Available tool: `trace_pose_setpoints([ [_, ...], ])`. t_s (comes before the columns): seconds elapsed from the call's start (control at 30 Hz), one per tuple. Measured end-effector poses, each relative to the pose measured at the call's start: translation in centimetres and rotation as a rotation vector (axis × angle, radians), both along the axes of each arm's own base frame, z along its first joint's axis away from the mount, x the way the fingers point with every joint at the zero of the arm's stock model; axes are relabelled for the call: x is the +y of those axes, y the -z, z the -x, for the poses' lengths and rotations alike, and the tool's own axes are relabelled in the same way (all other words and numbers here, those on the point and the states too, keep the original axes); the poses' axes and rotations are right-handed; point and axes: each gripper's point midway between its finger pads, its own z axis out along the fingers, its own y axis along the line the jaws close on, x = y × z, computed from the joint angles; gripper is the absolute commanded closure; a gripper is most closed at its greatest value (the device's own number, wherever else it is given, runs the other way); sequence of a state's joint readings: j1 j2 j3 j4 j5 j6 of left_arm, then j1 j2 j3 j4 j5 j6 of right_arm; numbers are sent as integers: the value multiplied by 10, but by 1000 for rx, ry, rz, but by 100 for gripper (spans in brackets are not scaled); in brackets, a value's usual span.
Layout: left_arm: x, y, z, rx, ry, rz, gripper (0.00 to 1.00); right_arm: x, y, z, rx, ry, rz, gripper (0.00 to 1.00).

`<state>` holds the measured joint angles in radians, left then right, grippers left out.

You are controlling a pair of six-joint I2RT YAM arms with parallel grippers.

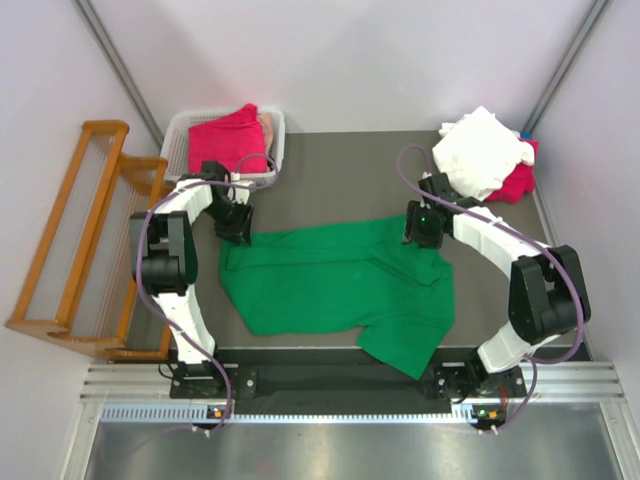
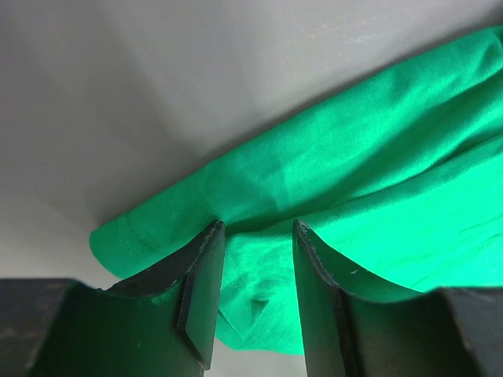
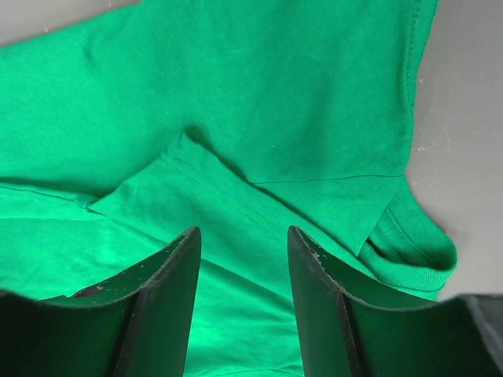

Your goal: Fold and stack the t-shirts

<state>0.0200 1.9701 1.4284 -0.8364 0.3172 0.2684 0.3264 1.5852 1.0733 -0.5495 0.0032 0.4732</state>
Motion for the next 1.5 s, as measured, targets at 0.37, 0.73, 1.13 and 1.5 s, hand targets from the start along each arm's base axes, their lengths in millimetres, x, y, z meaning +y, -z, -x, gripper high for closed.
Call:
trace_pose_setpoints([
  [0.37, -1, -33, 9, -54, 20, 2, 55, -1, -8, 0, -21, 3, 0, 53],
  [0.73, 0, -36, 22, -48, 22, -4, 55, -2, -10, 1, -24, 5, 2, 53],
  [1.13, 3, -10, 18, -6, 15, -13, 55, -2, -14, 1, -35, 5, -2, 53],
  [1.5, 6, 1, 24, 11, 13, -25, 56, -3, -17, 0, -43, 6, -4, 53],
])
